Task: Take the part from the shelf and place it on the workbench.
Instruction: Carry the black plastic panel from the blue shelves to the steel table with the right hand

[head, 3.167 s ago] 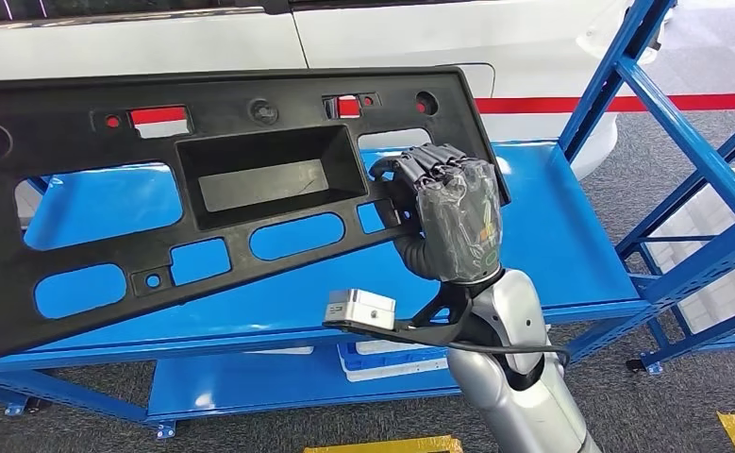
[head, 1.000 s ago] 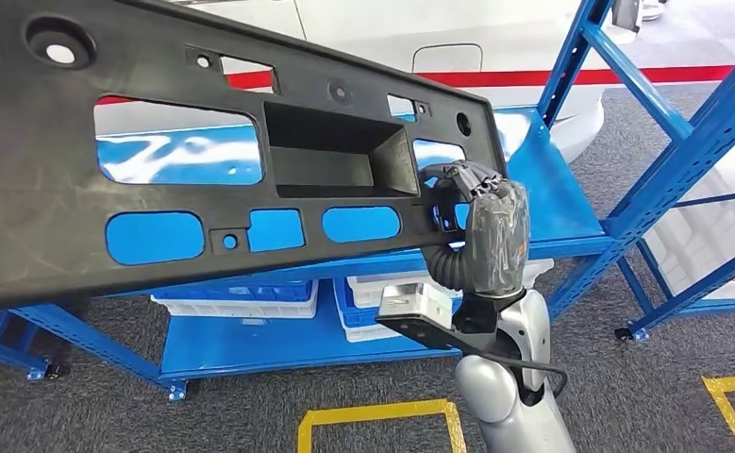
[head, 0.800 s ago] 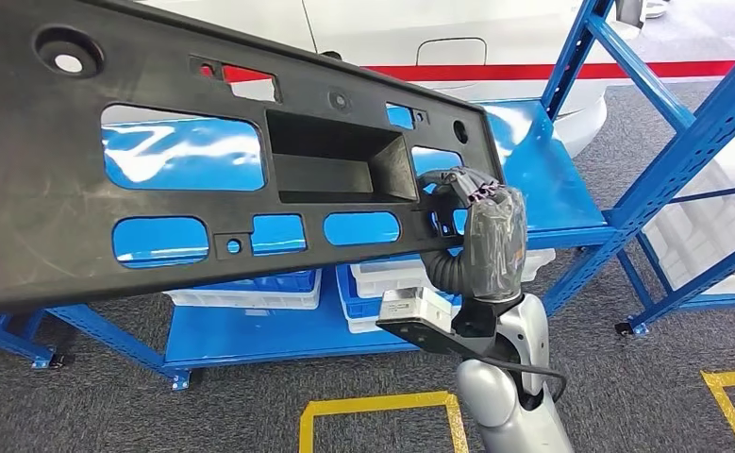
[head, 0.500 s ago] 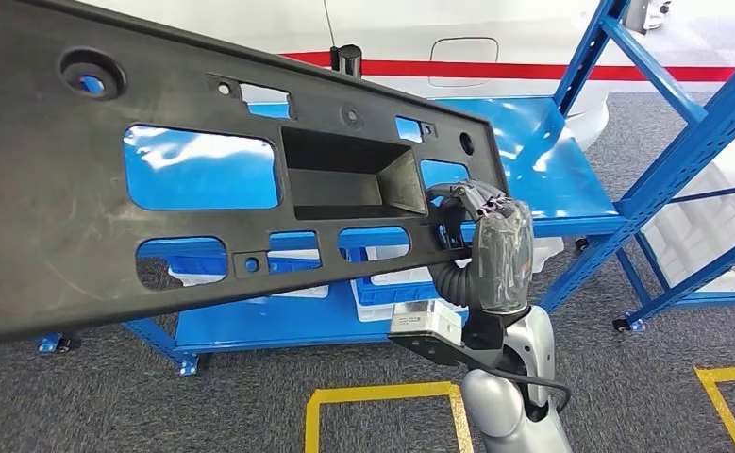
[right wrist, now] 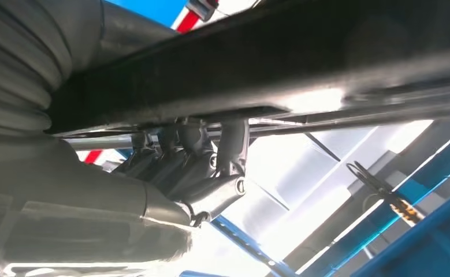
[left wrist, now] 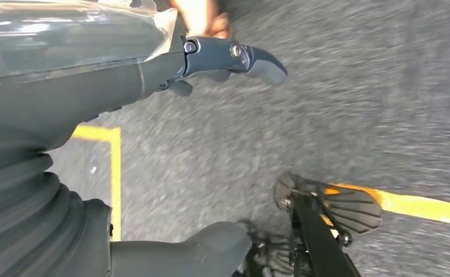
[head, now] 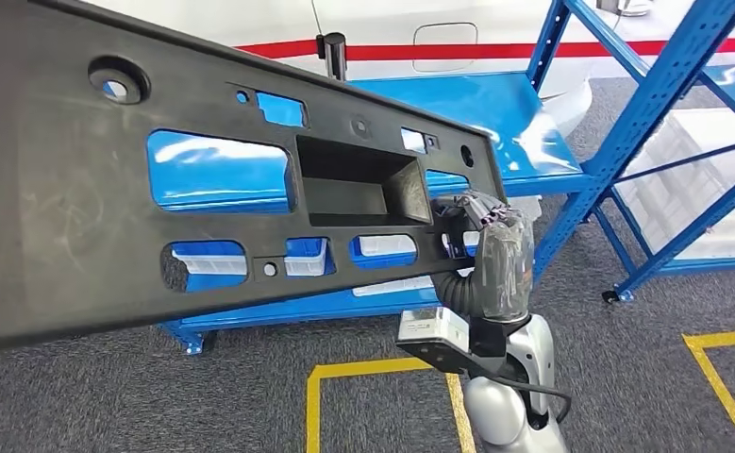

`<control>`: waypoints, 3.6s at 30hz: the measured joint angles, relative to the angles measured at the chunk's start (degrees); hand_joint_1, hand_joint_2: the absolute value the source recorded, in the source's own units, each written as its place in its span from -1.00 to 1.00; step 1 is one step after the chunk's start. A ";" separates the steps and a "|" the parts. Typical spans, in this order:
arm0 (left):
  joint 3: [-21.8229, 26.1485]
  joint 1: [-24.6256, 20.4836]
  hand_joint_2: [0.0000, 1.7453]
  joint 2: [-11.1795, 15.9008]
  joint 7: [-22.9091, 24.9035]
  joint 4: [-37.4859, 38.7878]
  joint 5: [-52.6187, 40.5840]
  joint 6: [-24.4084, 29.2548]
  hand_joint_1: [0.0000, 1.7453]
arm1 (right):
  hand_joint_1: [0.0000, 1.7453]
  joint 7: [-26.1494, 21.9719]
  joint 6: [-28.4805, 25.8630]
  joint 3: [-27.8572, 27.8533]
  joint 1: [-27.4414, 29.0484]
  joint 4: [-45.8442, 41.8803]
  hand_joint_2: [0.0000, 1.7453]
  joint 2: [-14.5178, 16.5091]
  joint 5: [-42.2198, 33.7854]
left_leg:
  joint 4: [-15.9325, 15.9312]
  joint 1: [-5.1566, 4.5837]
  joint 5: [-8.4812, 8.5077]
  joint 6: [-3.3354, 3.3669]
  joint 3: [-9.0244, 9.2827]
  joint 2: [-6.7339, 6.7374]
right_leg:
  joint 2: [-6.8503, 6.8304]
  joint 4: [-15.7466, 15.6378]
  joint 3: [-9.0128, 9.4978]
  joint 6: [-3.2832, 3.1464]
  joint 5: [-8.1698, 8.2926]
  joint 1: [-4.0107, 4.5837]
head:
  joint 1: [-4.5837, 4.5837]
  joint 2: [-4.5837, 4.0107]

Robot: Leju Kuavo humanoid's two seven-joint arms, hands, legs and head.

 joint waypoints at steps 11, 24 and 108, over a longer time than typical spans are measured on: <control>1.73 -0.28 1.00 -0.23 0.46 -0.02 1.54 0.56 -1.00 | 1.00 -0.80 0.68 -0.07 0.91 0.00 1.00 0.80 -1.16 | -6.84 1.16 -0.77 -0.81 13.39 -0.08 | -0.30 3.01 -6.24 2.55 4.12 0.18 | -0.12 -0.01; 2.86 -0.49 1.00 -0.85 0.57 -0.04 1.98 0.84 -1.00 | 1.00 -1.31 0.70 -0.03 1.97 0.09 1.00 0.84 -1.54 | -7.84 -0.01 6.21 2.16 4.49 0.52 | 0.09 11.09 -3.13 4.35 -0.80 0.49 | 0.69 -0.01; 4.64 -1.22 1.00 1.22 -5.10 -0.39 -3.06 -3.36 -1.00 | 1.00 -1.71 0.96 -6.44 -0.87 7.83 1.00 -3.38 -13.40 | -9.76 0.11 1.95 3.16 11.34 0.59 | 0.09 8.22 -9.85 1.86 1.33 1.31 | 0.89 -0.01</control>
